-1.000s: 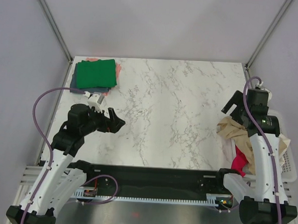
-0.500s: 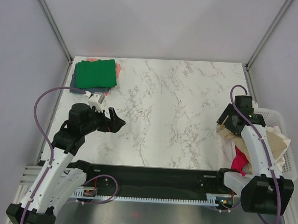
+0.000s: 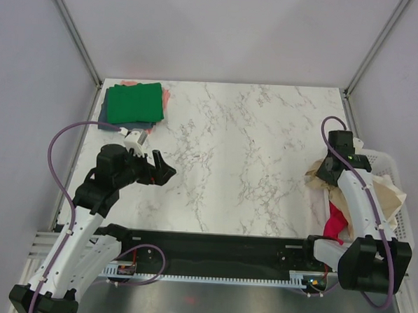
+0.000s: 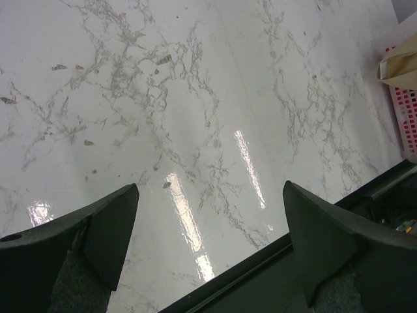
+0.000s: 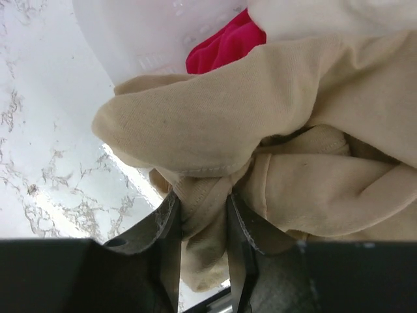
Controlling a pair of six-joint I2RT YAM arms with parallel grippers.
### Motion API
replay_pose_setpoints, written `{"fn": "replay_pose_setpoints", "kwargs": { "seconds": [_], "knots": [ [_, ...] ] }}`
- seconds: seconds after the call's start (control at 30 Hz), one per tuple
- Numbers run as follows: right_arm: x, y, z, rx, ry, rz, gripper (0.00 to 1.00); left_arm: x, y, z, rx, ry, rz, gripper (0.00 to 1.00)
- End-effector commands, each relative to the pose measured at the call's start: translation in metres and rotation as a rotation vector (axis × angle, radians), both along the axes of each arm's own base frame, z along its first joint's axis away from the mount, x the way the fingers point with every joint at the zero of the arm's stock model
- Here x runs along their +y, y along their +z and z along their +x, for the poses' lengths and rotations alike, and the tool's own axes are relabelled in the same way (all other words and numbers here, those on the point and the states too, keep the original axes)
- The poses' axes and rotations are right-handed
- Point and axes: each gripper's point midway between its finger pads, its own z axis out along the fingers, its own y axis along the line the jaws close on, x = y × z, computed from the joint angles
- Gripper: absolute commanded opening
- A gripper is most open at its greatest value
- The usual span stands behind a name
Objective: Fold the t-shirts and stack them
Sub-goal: Grab the tshirt from the pile
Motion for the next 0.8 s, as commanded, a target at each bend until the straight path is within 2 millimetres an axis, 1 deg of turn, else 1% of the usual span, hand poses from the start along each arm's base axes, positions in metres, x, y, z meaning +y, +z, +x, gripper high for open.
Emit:
{"fn": "replay_pose_setpoints", "kwargs": {
  "seconds": [0.0,0.03,0.1,0.13,0.17,0.2,0.23,0.27,0.3,0.33,0.4,0.47,0.5,0.53,0.57,0.6,0.63,0.67,0.7,0.73,0.77],
  "knots": [
    [-0.002,0.050,0.011,-0.134,-0.054,0.001,0.15,0.001,0.013,0.003,-0.045,-0.005,0.002,1.00],
    [-0.003,0.055,0.007,-0.132,-0.057,-0.003,0.15,0.001,0.013,0.003,-0.043,-0.004,0.002,1.00],
    [-0.005,0.067,0.009,-0.155,-0.055,-0.016,0.07,0.001,0.012,0.003,-0.042,-0.003,0.004,1.00],
    [-0.005,0.069,0.006,-0.147,-0.048,-0.017,0.09,0.001,0.013,0.003,-0.042,-0.002,0.002,1.00],
    [-0.005,0.070,0.006,-0.148,-0.048,-0.020,0.13,0.001,0.013,0.003,-0.043,-0.002,0.004,1.00],
    [-0.005,0.070,0.006,-0.147,-0.042,-0.019,0.21,0.001,0.013,0.003,-0.045,-0.002,0.003,1.00],
    [-0.004,0.070,0.007,-0.144,-0.037,-0.015,0.23,0.001,0.013,0.003,-0.044,0.000,0.005,1.00],
    [-0.003,0.067,0.006,-0.137,-0.034,-0.011,0.20,0.001,0.013,0.003,-0.046,0.002,0.003,1.00],
    [-0.003,0.064,0.005,-0.130,-0.035,-0.010,0.05,0.002,0.014,0.003,-0.048,0.003,0.004,1.00],
    [-0.001,0.062,0.004,-0.124,-0.029,-0.001,0.00,0.002,0.014,0.003,-0.048,0.003,0.004,1.00],
    [0.000,0.063,0.007,-0.135,-0.025,0.006,0.00,0.002,0.014,0.003,-0.051,0.006,0.004,1.00],
    [0.010,0.071,0.017,-0.175,0.002,0.056,0.00,0.002,0.014,0.003,-0.048,0.004,0.004,1.00],
    [0.014,0.095,0.029,-0.237,0.014,0.070,0.00,0.002,0.013,0.004,-0.046,0.006,0.005,1.00],
    [0.025,0.105,0.040,-0.251,0.053,0.094,0.00,0.002,0.013,0.004,-0.044,0.006,0.006,1.00],
    [0.041,0.125,0.050,-0.291,0.121,0.126,0.00,0.003,0.012,0.004,-0.043,0.011,0.009,1.00],
    [0.060,0.184,0.068,-0.431,0.195,0.134,0.00,0.003,0.012,0.004,-0.041,0.014,0.010,1.00],
    [0.102,0.211,0.077,-0.488,0.332,0.163,0.00,0.005,0.012,0.005,-0.042,0.021,0.014,1.00],
    [0.133,0.245,0.079,-0.565,0.441,0.213,0.00,0.006,0.011,0.005,-0.042,0.032,0.020,1.00],
    [0.156,0.319,0.073,-0.741,0.537,0.267,0.00,0.007,0.010,0.006,-0.037,0.038,0.023,1.00],
    [0.181,0.348,0.078,-0.809,0.615,0.329,0.00,0.008,0.009,0.006,-0.035,0.042,0.026,1.00],
    [0.208,0.384,0.065,-0.886,0.721,0.408,0.00,0.008,0.009,0.007,-0.033,0.045,0.026,1.00]
  ]
}}
